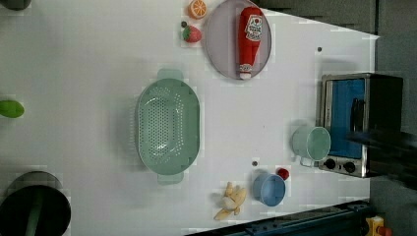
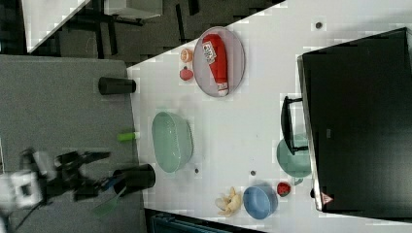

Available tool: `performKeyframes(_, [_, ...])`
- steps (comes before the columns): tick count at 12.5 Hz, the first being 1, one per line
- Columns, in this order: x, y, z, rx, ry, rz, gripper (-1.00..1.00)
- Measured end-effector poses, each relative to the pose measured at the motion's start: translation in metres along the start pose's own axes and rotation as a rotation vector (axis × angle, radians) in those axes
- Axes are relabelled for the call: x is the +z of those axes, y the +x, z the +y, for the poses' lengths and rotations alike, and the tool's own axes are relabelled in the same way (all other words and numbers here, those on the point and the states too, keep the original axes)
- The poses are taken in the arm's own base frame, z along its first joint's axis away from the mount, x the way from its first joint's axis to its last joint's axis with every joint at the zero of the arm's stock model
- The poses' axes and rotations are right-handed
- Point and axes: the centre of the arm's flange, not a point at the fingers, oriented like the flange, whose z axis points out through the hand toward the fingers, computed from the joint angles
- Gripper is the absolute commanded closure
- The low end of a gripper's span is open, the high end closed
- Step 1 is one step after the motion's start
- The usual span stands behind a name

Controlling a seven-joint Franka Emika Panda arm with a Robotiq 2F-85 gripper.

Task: Drag strainer left to right.

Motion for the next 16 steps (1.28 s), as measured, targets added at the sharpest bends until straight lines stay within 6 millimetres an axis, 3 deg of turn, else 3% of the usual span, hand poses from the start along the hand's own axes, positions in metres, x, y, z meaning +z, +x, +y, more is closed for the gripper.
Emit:
performKeyframes(2, [0.083,-0.043,-0.065,-0.018,-0.039,-0.060,-1.00])
performKeyframes(4, [0.148,-0.094,-0.099,0.000,-0.064,-0.114,-1.00])
performKeyframes(6, [0.182,-0.133,-0.115,0.070,-0.065,-0.138,-1.00])
performKeyframes(8, [0.203,-0.154,-0.135,0.187,-0.019,-0.172,-1.00])
performKeyframes(9, [0.216,-0.160,-0.147,0.243,-0.004,-0.202,-1.00])
performKeyframes(11, [0.255,-0.160,-0.151,0.376,-0.069,-0.237,-1.00])
performKeyframes(14, [0.315,-0.141,-0.158,0.557,-0.095,-0.273,-1.00])
performKeyframes(16, [0.347,-0.122,-0.146,0.636,-0.092,-0.240,-1.00])
